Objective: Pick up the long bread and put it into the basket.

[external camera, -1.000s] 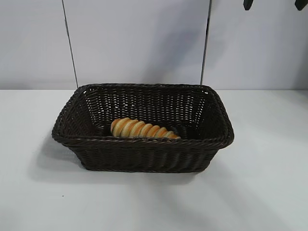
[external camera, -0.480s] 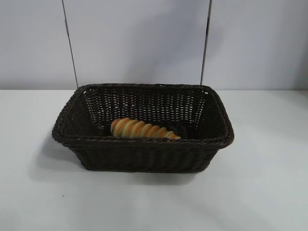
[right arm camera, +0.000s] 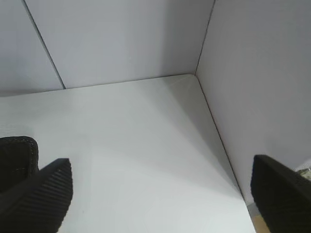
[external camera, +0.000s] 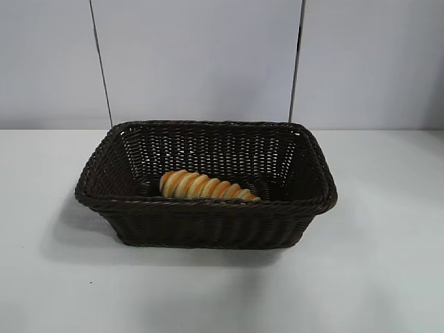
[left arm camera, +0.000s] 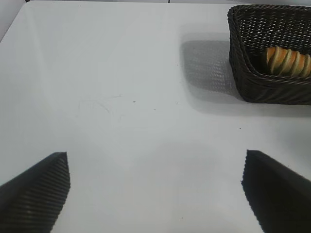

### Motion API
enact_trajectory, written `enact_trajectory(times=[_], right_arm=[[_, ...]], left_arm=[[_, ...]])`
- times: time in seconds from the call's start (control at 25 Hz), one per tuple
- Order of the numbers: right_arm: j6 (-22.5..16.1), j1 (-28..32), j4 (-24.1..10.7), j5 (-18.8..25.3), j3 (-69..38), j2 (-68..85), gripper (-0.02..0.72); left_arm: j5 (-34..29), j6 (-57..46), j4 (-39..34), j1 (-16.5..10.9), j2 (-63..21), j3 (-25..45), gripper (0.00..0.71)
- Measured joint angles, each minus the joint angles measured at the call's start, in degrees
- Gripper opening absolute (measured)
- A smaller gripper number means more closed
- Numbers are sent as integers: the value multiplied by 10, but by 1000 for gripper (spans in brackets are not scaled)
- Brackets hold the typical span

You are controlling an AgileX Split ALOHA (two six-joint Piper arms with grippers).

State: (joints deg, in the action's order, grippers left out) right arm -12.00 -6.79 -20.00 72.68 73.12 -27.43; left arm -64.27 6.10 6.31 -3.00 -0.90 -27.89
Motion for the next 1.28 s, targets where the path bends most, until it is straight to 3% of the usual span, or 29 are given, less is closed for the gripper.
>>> enact_trajectory(times=[0.32, 0.68, 0.92, 1.28], right_arm=[[0, 0, 76, 0, -102, 142, 694], [20, 0, 173, 0, -299, 200, 694], [38, 0, 178, -14, -396, 265, 694], [59, 0, 173, -37, -437, 285, 694]], left_arm=[[0, 0, 0, 0, 0, 0, 695], [0, 0, 0, 0, 0, 0, 695], [0, 0, 0, 0, 0, 0, 695], [0, 0, 0, 0, 0, 0, 695]])
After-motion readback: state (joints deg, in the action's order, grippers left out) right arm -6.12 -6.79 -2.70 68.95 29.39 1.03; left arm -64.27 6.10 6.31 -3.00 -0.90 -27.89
